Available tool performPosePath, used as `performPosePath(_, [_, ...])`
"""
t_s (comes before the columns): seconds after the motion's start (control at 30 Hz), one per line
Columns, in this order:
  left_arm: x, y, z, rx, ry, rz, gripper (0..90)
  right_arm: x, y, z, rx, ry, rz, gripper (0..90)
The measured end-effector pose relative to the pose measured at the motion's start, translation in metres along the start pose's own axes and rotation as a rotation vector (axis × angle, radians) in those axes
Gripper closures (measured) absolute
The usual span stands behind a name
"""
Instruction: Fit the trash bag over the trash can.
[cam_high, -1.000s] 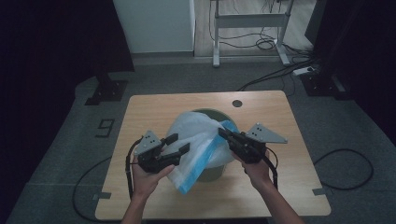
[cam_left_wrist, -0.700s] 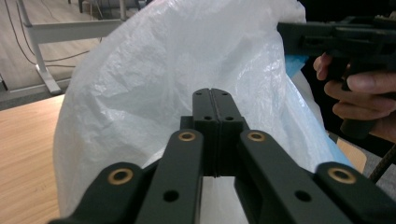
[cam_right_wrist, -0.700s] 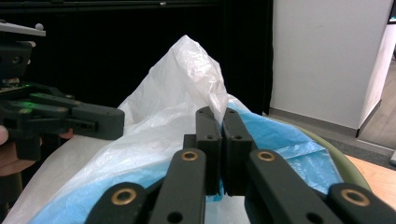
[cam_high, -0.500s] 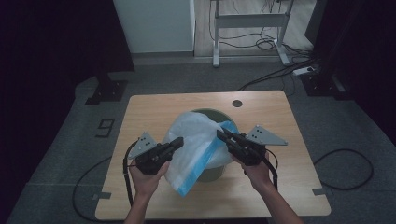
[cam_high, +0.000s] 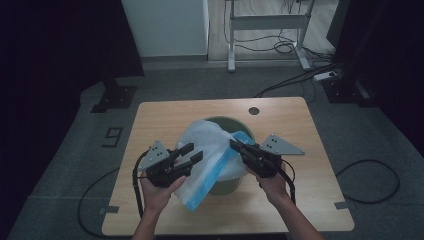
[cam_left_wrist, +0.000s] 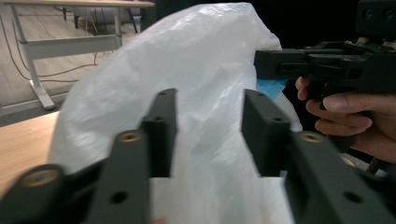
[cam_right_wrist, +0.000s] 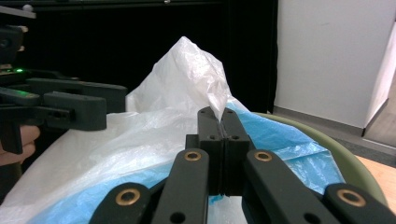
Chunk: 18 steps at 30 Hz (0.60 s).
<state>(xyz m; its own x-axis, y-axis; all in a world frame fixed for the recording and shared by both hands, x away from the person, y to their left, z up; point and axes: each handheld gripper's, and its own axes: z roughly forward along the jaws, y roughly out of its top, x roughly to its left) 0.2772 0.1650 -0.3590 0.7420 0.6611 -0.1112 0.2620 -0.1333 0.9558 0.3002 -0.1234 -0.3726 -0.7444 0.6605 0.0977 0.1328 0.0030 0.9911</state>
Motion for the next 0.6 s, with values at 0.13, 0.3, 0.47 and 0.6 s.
performPosePath(0.13, [-0.001,0.000,0.005,0.012,-0.017,0.002,45.3,0.004,0.002,0.002,-0.001,0.011,-0.003,88.5])
performPosePath(0.3, [-0.002,-0.003,0.011,0.019,-0.018,0.006,41.8,0.005,0.002,0.004,-0.005,0.025,0.012,88.6])
performPosePath(0.47, [-0.003,-0.002,0.017,0.051,-0.038,0.021,58.7,0.006,0.001,0.005,-0.006,0.040,0.023,88.6])
performPosePath(0.6, [-0.005,-0.001,0.018,0.052,-0.065,0.024,82.2,0.007,0.002,0.006,-0.002,0.044,0.018,88.5])
